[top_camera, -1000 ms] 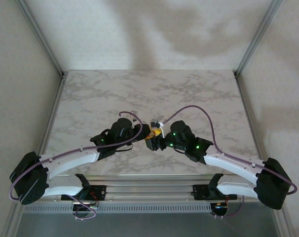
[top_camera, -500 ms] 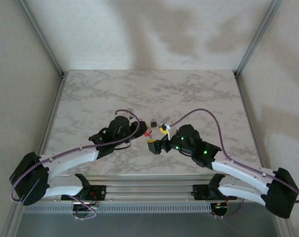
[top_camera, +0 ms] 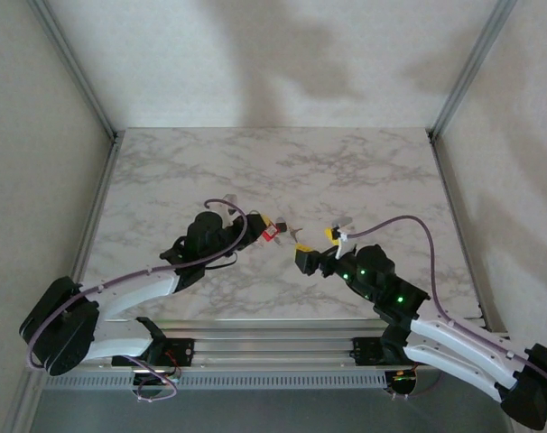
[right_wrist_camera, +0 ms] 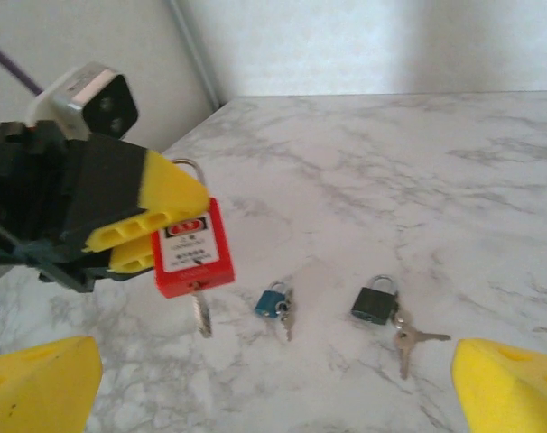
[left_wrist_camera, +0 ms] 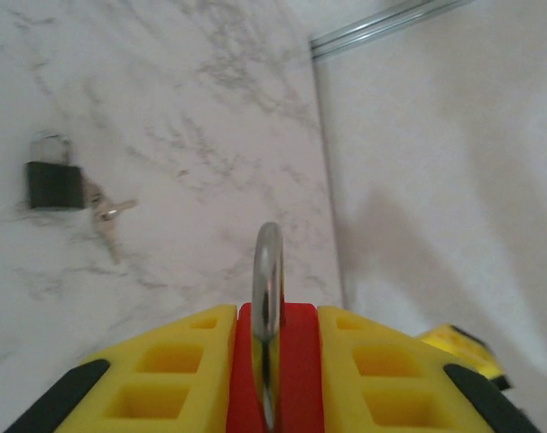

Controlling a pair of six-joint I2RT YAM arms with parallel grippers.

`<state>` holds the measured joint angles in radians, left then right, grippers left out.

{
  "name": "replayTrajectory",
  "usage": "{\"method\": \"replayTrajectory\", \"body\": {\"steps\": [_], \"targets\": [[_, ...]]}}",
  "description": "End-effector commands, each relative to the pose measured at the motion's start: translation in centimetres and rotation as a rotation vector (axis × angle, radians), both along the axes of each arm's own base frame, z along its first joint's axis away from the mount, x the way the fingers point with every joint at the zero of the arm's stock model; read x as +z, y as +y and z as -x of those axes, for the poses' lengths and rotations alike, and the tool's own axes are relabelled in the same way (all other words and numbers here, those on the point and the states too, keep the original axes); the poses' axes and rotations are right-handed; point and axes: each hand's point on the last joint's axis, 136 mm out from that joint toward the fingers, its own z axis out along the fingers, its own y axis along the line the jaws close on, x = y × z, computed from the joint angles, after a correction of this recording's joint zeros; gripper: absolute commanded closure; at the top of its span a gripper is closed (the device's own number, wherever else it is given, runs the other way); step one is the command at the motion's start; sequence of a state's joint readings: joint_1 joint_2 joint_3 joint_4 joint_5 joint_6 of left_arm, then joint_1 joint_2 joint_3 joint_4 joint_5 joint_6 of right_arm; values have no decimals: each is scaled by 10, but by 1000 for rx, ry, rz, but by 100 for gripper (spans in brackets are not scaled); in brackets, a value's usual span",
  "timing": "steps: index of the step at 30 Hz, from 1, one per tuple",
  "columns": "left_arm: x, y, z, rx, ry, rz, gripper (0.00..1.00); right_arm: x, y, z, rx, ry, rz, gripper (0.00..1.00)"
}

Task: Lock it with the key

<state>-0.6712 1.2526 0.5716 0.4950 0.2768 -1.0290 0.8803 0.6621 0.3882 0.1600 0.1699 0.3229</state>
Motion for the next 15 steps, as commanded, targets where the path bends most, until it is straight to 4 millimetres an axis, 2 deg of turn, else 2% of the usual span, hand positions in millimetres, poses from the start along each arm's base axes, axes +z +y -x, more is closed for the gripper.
{"method": "replayTrajectory", "body": {"steps": [1,11,15], "targets": [[15,-10,-5,-44,-30,120,100,4,-15,-9,-80,26,-84,1],[6,-34,-27,-80,0,167,100,-7,-7,-14,4,191,-171,1],[6,-40,-36,-90,-9,190,100,-13,-2,-18,45,281,-212,5]]}}
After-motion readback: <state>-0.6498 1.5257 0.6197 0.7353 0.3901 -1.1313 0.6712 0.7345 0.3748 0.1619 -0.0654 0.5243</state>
